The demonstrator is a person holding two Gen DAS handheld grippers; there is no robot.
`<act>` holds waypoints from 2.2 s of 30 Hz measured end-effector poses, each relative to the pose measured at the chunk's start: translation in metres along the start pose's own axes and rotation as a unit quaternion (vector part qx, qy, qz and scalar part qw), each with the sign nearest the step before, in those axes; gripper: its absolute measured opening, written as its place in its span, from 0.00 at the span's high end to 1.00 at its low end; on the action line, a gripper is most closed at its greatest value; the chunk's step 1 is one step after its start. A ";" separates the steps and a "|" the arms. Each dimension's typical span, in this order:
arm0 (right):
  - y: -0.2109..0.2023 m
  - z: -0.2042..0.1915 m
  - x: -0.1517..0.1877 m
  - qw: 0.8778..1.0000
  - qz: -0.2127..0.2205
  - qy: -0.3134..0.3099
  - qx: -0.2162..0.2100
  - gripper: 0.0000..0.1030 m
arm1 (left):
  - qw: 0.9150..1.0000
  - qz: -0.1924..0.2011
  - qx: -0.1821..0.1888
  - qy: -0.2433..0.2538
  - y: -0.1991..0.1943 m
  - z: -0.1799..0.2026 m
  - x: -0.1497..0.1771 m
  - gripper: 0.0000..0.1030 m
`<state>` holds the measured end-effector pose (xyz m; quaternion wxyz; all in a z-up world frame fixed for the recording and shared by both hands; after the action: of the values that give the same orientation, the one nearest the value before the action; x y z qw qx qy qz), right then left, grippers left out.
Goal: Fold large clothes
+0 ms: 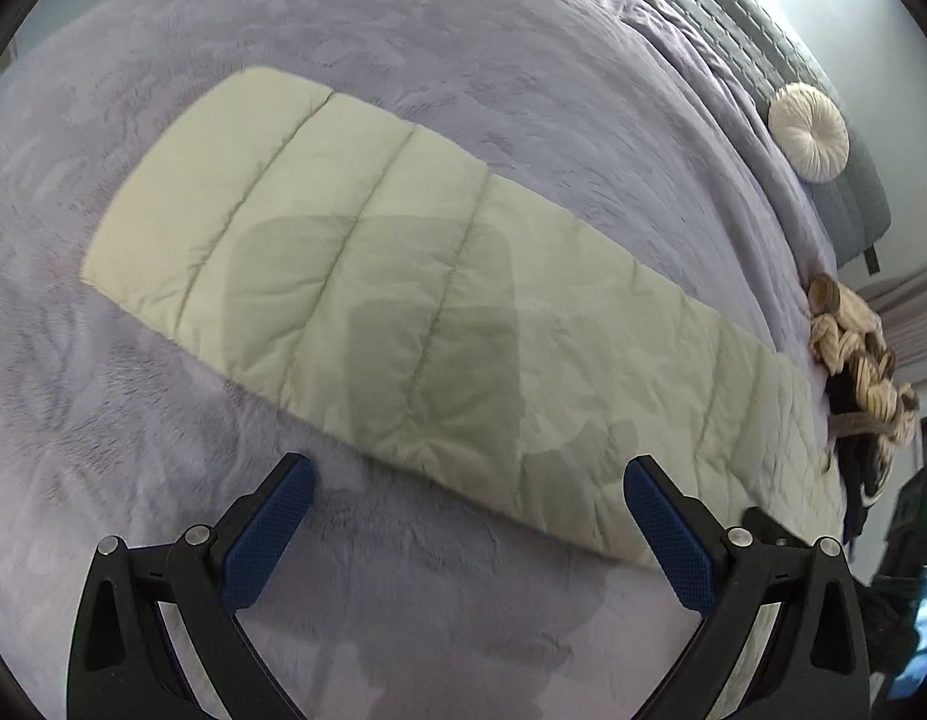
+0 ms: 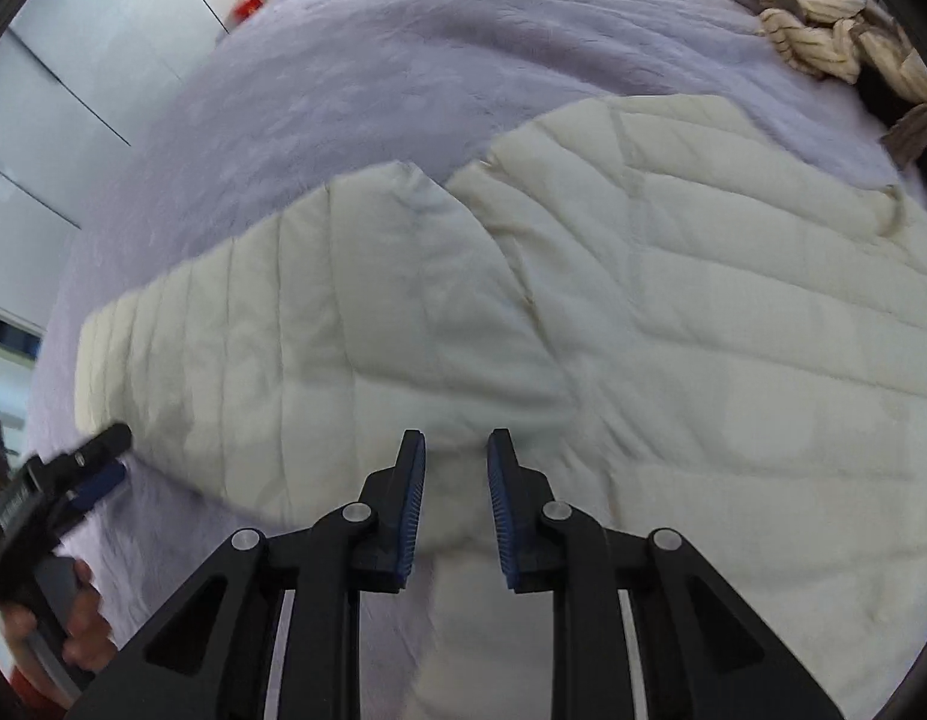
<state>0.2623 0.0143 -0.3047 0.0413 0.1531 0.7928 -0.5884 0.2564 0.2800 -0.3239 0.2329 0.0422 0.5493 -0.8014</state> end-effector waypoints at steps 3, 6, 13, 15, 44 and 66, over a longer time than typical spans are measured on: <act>0.019 -0.001 0.001 1.000 -0.012 0.013 -0.010 0.77 | 0.999 0.017 0.003 -0.029 0.009 -0.008 -0.008 0.00; 0.029 0.002 0.003 1.000 -0.018 0.020 -0.006 0.77 | 0.998 0.041 0.004 -0.057 0.014 -0.012 -0.020 0.00; 0.033 0.000 0.006 1.000 -0.019 0.019 -0.004 0.77 | 0.993 0.076 -0.037 -0.082 0.009 -0.030 -0.043 0.79; 0.034 0.000 0.005 1.000 -0.019 0.020 -0.006 0.77 | 0.994 0.075 -0.004 -0.076 0.011 -0.025 -0.048 0.91; -0.123 0.220 0.006 0.982 0.069 0.174 -0.011 0.77 | 0.918 0.007 0.091 0.385 0.007 0.383 0.056 0.91; -0.163 0.321 0.049 0.974 0.076 0.214 -0.002 0.46 | 0.880 -0.039 -0.025 0.473 0.015 0.372 0.141 0.16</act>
<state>0.1315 -0.3222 -0.2642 -0.0844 0.3357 0.7703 -0.5356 0.2075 -0.1048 -0.2359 -0.0851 0.3892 0.6155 -0.6800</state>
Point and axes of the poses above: each gripper's, at about its wrist camera, not at the fingertips, and y roughly the way its jaws point, z to its right, x to its underside, the point moved 10 cm from there along y, roughly the way its jaws point, and after that the axes turned 11 degrees about y, right-handed, at the moved point
